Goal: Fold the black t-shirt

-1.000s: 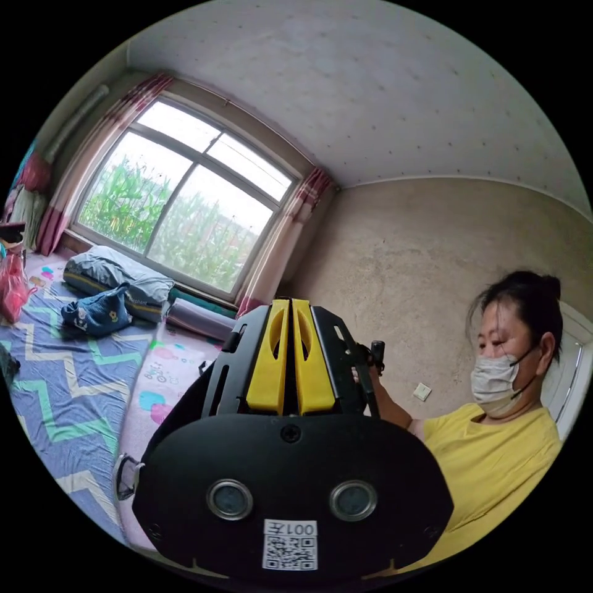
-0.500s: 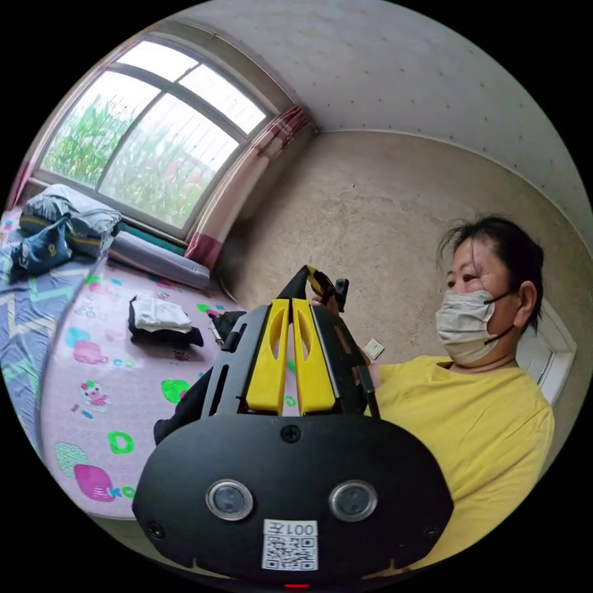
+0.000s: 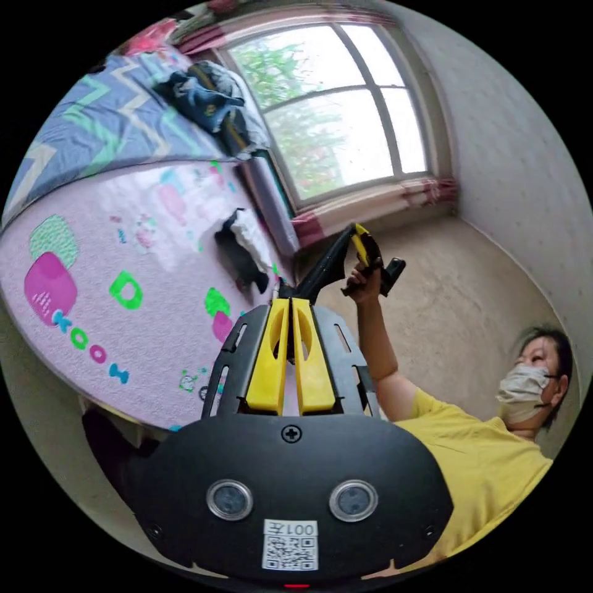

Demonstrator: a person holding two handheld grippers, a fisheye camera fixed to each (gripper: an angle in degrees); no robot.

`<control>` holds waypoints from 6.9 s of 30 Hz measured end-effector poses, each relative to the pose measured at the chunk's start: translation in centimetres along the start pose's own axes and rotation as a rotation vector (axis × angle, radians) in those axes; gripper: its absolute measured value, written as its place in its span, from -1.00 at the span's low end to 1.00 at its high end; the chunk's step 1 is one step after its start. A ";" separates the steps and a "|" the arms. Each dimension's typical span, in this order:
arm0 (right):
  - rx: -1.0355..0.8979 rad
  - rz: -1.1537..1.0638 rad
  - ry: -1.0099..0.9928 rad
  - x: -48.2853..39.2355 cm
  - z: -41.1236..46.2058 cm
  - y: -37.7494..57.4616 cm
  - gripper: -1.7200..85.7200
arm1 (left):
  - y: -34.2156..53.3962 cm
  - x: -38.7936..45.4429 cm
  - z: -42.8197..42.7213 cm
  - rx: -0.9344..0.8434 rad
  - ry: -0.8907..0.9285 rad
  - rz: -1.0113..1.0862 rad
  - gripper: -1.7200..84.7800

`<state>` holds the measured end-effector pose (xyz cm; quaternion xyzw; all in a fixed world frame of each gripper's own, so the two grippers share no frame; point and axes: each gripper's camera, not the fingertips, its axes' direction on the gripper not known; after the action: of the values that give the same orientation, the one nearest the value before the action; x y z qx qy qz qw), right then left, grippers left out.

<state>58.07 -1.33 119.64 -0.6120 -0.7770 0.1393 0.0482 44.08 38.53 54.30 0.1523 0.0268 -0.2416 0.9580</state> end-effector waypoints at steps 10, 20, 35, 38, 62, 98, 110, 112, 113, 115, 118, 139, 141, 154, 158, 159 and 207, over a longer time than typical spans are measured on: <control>0.015 0.256 -0.139 12.7 9.1 5.3 -0.82 | -9.0 -7.8 6.7 -0.272 -0.353 0.026 -0.98; -0.136 0.706 0.293 20.6 -2.7 26.6 -0.90 | -11.5 -3.0 25.7 -0.709 -0.283 0.282 -0.95; -0.265 0.889 0.129 25.9 -3.6 46.2 -0.83 | -4.2 12.3 62.9 -1.147 -0.499 1.066 -0.85; -0.289 0.840 0.076 26.1 -4.1 48.0 -0.80 | -2.3 13.5 68.8 -1.170 -0.528 1.193 -0.85; -0.322 0.657 0.052 27.8 -8.6 51.0 -0.93 | -10.4 21.1 86.4 -1.061 -0.546 1.243 -0.98; -0.023 0.989 0.185 41.5 -16.7 54.4 -0.76 | -8.0 26.0 100.0 -1.645 -0.316 1.473 -0.87; -0.014 1.032 0.129 42.0 -15.0 56.2 -0.80 | -4.2 26.1 102.1 -1.716 -0.295 1.566 -0.88; -0.009 1.041 0.136 42.2 -14.7 56.4 -0.85 | -3.1 25.9 101.5 -1.715 -0.311 1.653 -0.92; -0.009 1.066 0.158 42.3 -14.4 56.7 -0.87 | -3.0 25.9 101.4 -1.716 -0.318 1.655 -0.94; 0.014 1.102 0.162 42.4 -14.1 57.3 -0.89 | -2.7 26.2 100.7 -1.668 -0.318 1.712 -0.98; 0.122 1.139 0.146 42.0 -14.5 58.3 -0.92 | -2.6 27.3 99.9 -1.584 -0.304 1.761 -0.99; 0.408 1.120 0.682 34.5 -19.1 62.1 -0.87 | -8.2 26.1 99.6 -1.102 -0.248 1.215 -0.87; 0.346 1.039 0.668 33.9 -18.4 61.2 -0.88 | -11.1 25.3 96.5 -1.037 -0.234 1.138 -0.90; 0.005 0.625 0.216 29.3 3.3 50.1 -0.84 | -23.9 13.8 71.6 -1.112 -0.713 1.257 -0.92; -0.068 0.691 0.259 27.5 11.0 47.9 -0.81 | -25.3 10.4 70.6 -1.133 -0.583 1.333 -0.92; -0.075 0.714 0.273 27.2 12.0 47.8 -0.81 | -25.7 9.3 70.6 -1.143 -0.546 1.346 -0.92; -0.174 0.767 0.282 18.5 43.9 47.4 -0.95 | -57.8 -24.0 45.1 -0.642 -0.367 0.397 -0.99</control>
<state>87.17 19.64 62.85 -0.8718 -0.4876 -0.0041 0.0470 -5.34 -12.67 84.10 -0.1971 -0.1003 -0.0546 0.9737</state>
